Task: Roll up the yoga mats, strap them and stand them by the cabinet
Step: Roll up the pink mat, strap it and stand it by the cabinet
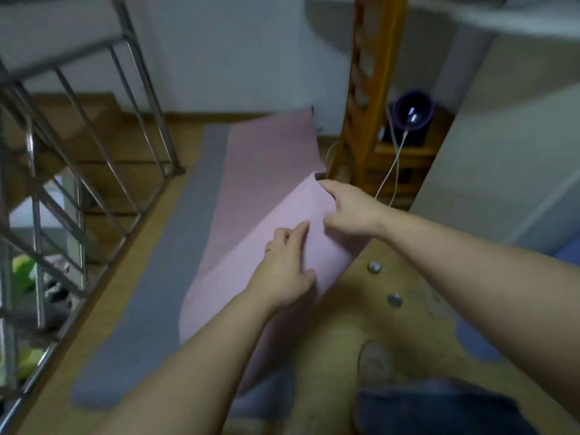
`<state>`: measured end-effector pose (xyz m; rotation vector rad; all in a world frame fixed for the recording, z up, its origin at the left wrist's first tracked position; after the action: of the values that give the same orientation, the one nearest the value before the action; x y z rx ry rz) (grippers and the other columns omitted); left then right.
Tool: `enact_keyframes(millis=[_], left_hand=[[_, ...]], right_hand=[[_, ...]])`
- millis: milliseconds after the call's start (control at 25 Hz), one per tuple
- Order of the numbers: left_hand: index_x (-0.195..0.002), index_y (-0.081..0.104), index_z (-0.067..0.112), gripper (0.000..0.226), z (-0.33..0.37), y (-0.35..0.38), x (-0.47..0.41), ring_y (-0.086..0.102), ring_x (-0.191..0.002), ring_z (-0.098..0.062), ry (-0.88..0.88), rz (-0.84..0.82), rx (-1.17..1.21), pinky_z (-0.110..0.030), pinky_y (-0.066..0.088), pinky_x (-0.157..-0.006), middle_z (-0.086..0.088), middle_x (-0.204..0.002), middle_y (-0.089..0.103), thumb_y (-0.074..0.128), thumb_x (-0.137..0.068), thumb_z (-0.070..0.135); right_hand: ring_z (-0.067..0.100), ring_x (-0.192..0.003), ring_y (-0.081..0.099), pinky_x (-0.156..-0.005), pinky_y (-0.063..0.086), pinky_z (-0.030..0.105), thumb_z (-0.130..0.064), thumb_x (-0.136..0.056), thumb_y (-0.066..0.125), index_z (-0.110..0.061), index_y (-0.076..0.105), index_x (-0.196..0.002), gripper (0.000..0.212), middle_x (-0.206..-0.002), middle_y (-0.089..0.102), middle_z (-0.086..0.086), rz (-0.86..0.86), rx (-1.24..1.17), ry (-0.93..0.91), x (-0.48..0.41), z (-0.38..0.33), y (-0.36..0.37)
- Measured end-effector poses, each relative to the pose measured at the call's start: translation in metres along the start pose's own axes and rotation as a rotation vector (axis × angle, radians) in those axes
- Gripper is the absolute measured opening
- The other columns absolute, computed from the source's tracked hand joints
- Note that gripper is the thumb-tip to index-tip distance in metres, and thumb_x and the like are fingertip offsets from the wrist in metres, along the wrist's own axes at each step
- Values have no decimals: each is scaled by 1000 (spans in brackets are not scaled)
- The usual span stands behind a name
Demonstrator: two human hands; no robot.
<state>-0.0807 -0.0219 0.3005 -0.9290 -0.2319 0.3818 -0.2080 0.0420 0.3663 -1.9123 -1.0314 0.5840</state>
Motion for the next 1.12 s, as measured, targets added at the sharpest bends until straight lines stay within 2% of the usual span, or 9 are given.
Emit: enact_keyframes(millis=[160, 320, 400, 480, 600, 720, 800, 880, 1120], left_hand=[[-148, 15, 18, 82, 91, -76, 27, 31, -128, -32, 110, 360, -45, -42, 38, -101, -7, -140, 23, 64, -82, 28], [-145, 23, 11, 89, 153, -146, 75, 17, -139, -30, 330, 714, -71, -39, 25, -111, -10, -150, 19, 74, -74, 27], [-144, 27, 20, 85, 173, -165, 92, 31, -134, -29, 464, 686, -104, -37, 30, -108, -6, -142, 39, 72, -73, 24], [-127, 49, 31, 47, 187, -172, 107, 52, -114, -23, 456, 520, -259, -35, 44, -91, 3, -117, 61, 62, -82, 29], [-93, 57, 30, 7, 186, -168, 133, 56, -95, -19, 394, 495, -421, -32, 38, -64, 8, -89, 53, 51, -91, 32], [-92, 60, 26, 9, 166, -170, 154, 57, -88, -19, 393, 622, -429, -28, 27, -60, 7, -85, 49, 53, -90, 31], [-97, 66, 26, 14, 152, -173, 160, 59, -83, -22, 450, 614, -453, -26, 26, -62, 6, -87, 56, 55, -90, 31], [-94, 67, 23, 20, 143, -174, 165, 60, -76, -24, 548, 589, -510, -25, 30, -63, 5, -82, 57, 52, -90, 35], [-91, 68, 25, 28, 115, -191, 177, 60, -70, -22, 500, 677, -493, -26, 32, -61, 6, -77, 55, 43, -84, 36]], right_hand=[[24, -111, 56, -73, 43, 32, -12, -81, 54, -32, 39, -137, 61, -125, 60, 0, -8, 603, -194, 50, -90, -119], [23, -100, 59, -65, 34, 32, -16, -85, 54, -31, 49, -119, 37, -100, 61, -2, 46, 971, -360, 129, -156, -175], [25, -101, 60, -67, 36, 33, -17, -90, 50, -26, 55, -114, 26, -106, 62, 0, 65, 1095, -447, 162, -170, -177], [24, -104, 59, -74, 36, 33, -16, -93, 46, -23, 58, -113, 24, -110, 60, 0, 123, 1178, -504, 185, -175, -174], [21, -107, 52, -81, 35, 26, -19, -88, 61, -23, 58, -117, 29, -110, 56, -1, 359, 879, -589, 209, -162, -178], [18, -131, 34, -108, 33, 35, -39, -71, 79, -25, 39, -140, 81, -139, 43, 1, 538, 381, -472, 212, -126, -181], [15, -140, 24, -115, 27, 41, -48, -61, 84, -29, 23, -148, 108, -151, 32, -5, 421, 115, -242, 203, -97, -164], [12, -137, 34, -113, 32, 39, -53, -53, 87, -32, 25, -148, 116, -148, 37, -10, 183, -102, -132, 190, -77, -134], [3, -114, 55, -98, 47, 27, -29, -64, 87, -40, 45, -123, 73, -123, 57, -17, -259, -368, -101, 176, -70, -56]])
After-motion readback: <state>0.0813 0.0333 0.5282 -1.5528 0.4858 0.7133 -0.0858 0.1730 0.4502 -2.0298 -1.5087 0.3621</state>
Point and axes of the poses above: each hand's wrist, its own x-axis away from the middle knuckle, its own y-axis out of the palm, z = x × y, the point moved 4 cm from there along -x, towards the middle knuckle
